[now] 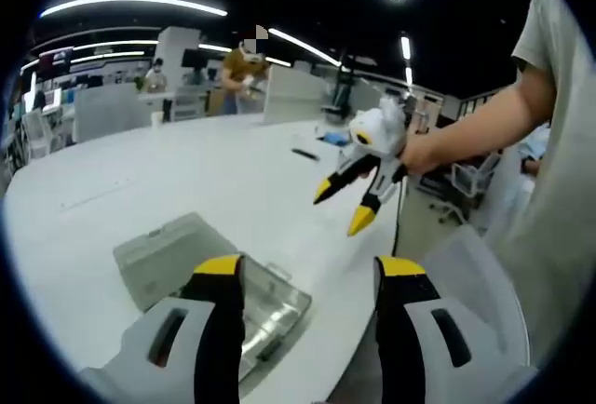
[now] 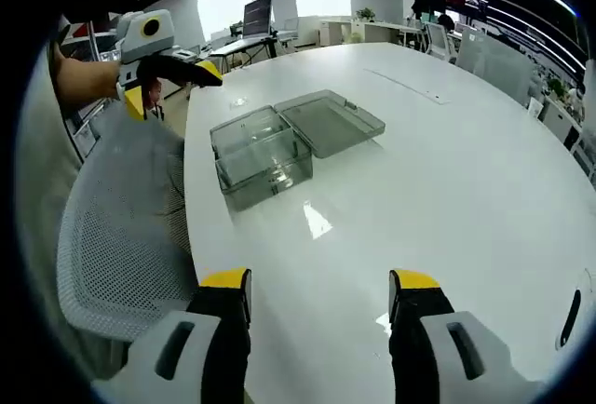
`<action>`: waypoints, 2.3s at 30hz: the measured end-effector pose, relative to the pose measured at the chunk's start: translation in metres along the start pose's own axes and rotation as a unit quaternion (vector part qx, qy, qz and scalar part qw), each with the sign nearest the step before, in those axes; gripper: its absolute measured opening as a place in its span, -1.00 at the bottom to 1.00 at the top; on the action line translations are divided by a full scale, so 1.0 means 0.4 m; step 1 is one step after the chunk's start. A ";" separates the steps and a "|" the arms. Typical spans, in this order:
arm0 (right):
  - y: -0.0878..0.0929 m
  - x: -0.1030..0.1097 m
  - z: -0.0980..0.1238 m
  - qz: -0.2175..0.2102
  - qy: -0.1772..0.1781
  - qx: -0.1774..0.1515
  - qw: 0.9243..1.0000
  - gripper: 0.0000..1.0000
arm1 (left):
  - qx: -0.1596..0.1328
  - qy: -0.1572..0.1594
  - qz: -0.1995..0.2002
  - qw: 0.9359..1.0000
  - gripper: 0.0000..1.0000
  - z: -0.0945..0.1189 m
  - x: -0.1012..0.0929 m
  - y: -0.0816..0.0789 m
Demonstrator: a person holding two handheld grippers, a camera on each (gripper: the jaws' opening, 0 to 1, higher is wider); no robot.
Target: Insert the divider into the dual guide fixture by aligning both edges with the guide slots and pushing it downward to the bottom, including one-sided entry, uneven engagement, binding, and posture correction.
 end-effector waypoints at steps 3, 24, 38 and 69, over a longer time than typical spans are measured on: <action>0.010 -0.014 0.001 0.006 0.006 0.007 1.000 0.13 | 0.003 0.002 -0.008 1.000 0.12 -0.002 -0.008 -0.005; 0.088 -0.100 -0.013 0.034 0.013 0.071 0.997 0.05 | 0.018 0.005 -0.009 1.000 0.14 -0.011 -0.006 0.001; 0.102 -0.123 -0.054 0.104 -0.020 0.130 0.986 -0.03 | 0.025 0.007 -0.007 1.000 0.14 -0.019 -0.004 0.004; 0.115 -0.159 -0.063 0.158 -0.027 0.184 0.970 -0.24 | 0.029 0.008 0.002 1.000 0.13 -0.018 -0.005 0.016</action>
Point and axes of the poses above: the point that each gripper's makers call its tool centre point, and the gripper's own axes: z roughly backward along the fingers, x roughly to its left, y roughly out of its underside, the point moved 7 cm from there along z, roughly backward along the fingers, and after that the axes turned 7 degrees about x, right-handed, at the moved point
